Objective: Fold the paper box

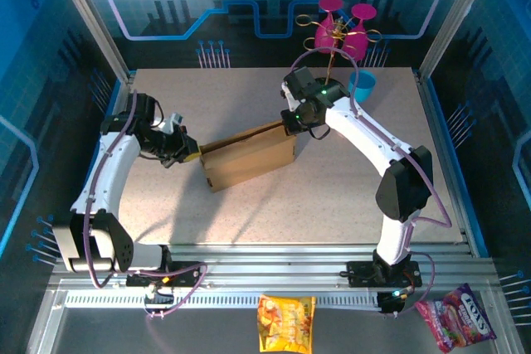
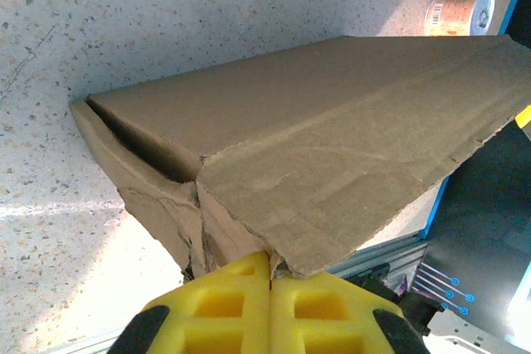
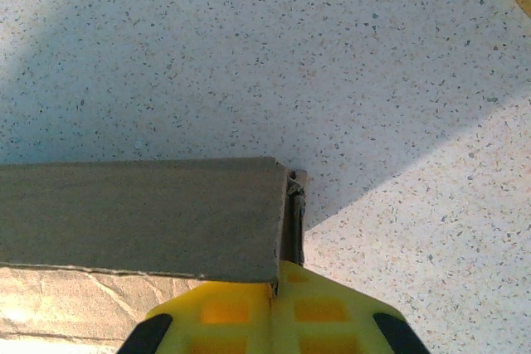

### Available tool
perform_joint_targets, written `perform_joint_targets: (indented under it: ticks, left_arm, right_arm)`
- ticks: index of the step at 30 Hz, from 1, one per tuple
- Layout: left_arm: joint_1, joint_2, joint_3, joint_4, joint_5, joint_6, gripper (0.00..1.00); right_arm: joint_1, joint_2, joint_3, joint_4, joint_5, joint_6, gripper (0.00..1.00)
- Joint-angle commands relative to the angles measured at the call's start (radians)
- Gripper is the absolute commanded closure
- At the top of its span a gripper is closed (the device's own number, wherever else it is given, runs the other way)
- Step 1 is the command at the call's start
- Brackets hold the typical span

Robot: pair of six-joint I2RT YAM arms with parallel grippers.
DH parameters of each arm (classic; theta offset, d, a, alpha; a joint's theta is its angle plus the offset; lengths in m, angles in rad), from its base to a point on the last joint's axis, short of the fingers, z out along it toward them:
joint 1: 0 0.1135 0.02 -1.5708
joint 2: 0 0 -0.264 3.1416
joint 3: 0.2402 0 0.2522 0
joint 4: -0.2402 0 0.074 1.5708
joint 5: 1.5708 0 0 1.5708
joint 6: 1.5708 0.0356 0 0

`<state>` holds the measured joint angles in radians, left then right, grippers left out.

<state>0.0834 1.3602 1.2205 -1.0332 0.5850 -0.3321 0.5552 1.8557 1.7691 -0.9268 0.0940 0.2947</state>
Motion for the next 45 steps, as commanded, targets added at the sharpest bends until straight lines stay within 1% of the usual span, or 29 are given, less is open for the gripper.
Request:
perform_joint_targets:
  ticks: [1,8,14,25,32,37,41,45]
  left_arm:
    - [0.007,-0.012,-0.043,-0.061,-0.022,0.030,1.00]
    - [0.007,-0.009,-0.038,-0.085,-0.065,0.054,1.00]
    - [0.006,-0.029,-0.068,-0.084,-0.077,0.060,1.00]
    - [-0.005,-0.071,-0.146,-0.038,-0.074,0.038,1.00]
    - [-0.005,-0.068,-0.137,-0.022,-0.059,0.013,1.00]
    - [0.009,-0.064,-0.129,-0.005,-0.005,-0.019,1.00]
    - [0.039,-0.058,-0.105,0.026,0.075,-0.073,1.00]
    - [0.047,-0.041,-0.096,0.080,0.148,-0.131,1.00]
  right_arm:
    - [0.007,0.023,0.006,-0.049,-0.048,0.001,1.00]
    - [0.006,0.023,0.005,-0.047,-0.047,0.001,1.00]
    - [0.006,0.026,0.009,-0.049,-0.045,0.001,1.00]
    - [0.008,0.024,-0.001,-0.043,-0.052,-0.003,1.00]
    - [0.009,0.021,-0.009,-0.041,-0.050,-0.005,1.00]
    - [0.009,0.020,-0.006,-0.044,-0.048,-0.005,1.00]
    - [0.008,0.020,-0.002,-0.047,-0.046,-0.005,1.00]
    - [0.006,0.029,0.009,-0.053,-0.048,-0.005,1.00]
